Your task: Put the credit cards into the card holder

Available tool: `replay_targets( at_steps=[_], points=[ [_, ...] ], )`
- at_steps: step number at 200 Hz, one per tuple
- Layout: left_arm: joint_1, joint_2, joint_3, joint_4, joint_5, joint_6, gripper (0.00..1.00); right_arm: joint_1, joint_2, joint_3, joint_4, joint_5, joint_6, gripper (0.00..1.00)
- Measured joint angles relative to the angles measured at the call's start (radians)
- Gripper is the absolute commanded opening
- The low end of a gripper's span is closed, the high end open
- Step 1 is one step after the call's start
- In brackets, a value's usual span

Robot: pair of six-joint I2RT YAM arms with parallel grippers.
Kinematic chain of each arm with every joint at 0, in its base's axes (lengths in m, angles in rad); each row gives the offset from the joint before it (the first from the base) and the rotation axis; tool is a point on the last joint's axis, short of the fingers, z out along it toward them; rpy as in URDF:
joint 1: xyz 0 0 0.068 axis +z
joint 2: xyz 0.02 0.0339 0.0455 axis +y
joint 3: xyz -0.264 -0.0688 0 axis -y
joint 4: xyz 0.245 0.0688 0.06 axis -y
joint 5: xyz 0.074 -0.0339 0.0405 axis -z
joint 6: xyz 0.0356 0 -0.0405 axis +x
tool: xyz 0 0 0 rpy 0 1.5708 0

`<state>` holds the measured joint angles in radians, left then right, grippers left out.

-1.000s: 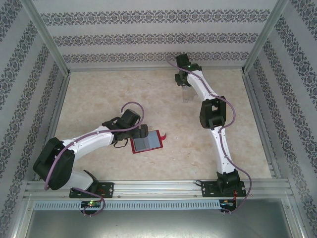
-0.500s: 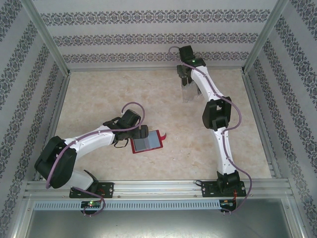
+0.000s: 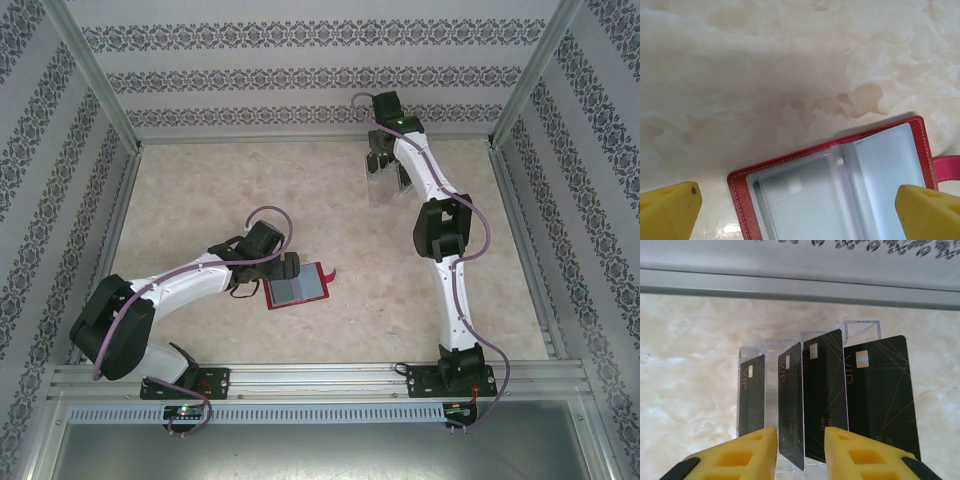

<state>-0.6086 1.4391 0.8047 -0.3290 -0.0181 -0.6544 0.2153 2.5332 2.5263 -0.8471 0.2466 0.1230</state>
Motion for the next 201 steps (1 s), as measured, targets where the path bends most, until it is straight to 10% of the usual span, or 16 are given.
replay_targets(
  at_steps=[201],
  points=[
    [0.0, 0.0, 0.0, 0.0, 0.0, 0.0, 1.0, 0.003, 0.062, 0.028, -0.036, -0.002, 0.0, 0.25]
  ],
)
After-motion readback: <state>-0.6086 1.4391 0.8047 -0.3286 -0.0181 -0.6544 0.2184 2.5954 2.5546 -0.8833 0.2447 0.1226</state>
